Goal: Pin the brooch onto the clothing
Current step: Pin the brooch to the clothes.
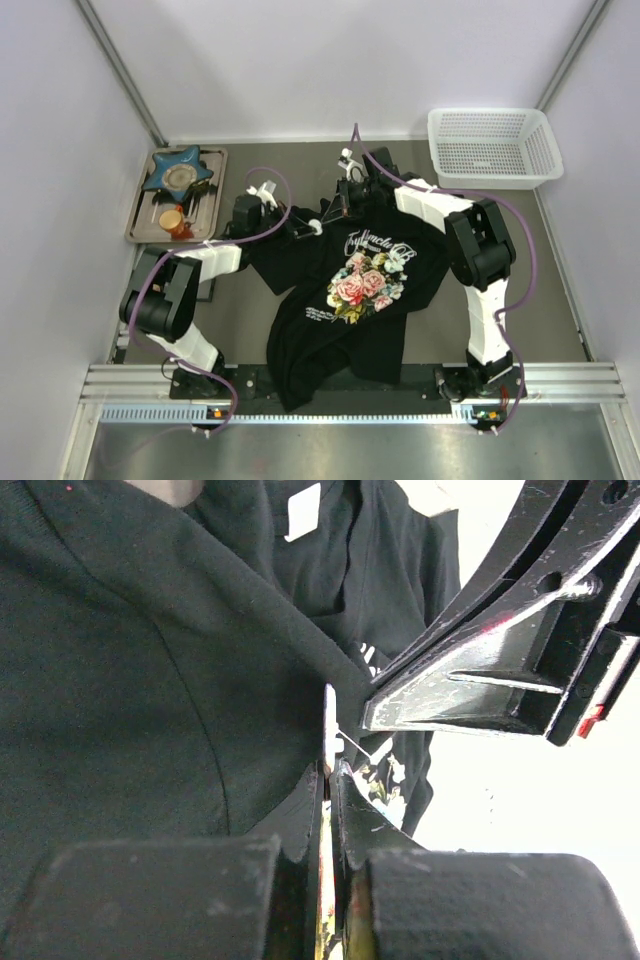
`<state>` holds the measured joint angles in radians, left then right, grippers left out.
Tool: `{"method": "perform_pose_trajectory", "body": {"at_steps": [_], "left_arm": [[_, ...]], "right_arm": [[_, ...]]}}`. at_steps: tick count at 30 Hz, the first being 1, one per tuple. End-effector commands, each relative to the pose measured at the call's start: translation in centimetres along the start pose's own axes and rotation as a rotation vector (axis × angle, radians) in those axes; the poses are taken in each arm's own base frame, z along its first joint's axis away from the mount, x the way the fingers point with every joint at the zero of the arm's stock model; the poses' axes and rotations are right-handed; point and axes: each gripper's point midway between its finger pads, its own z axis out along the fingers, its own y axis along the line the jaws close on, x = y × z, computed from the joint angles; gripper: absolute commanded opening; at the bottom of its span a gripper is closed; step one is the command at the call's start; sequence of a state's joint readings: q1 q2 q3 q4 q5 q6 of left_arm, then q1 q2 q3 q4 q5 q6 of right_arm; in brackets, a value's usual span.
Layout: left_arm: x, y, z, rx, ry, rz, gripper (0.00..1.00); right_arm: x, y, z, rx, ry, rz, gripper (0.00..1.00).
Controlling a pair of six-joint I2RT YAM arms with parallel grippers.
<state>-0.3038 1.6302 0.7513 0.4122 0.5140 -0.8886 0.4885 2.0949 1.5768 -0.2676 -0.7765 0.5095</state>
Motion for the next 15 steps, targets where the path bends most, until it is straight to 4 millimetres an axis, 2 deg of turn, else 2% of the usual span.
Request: {"method": "perform_pose_trajectory", "body": {"at_steps": [1, 10, 15], "left_arm": [[-0.4, -1.9, 0.3, 0.091, -0.007, 0.032, 0.00], [-0.5, -2.0, 0.3, 0.090, -0.002, 0.033, 0.00], [-1.0, -0.3, -0.3, 0.021, -0.026, 0.008, 0.00]], "right_arm": [[-1.4, 3.1, -1.3, -0.064, -0.050, -0.075, 0.00], [-1.6, 3.2, -1.3, -0.067, -0.051, -0.080, 0.00], [-1.9, 2.9, -1.8, -0.066, -0.060, -0.083, 0.00]]}}
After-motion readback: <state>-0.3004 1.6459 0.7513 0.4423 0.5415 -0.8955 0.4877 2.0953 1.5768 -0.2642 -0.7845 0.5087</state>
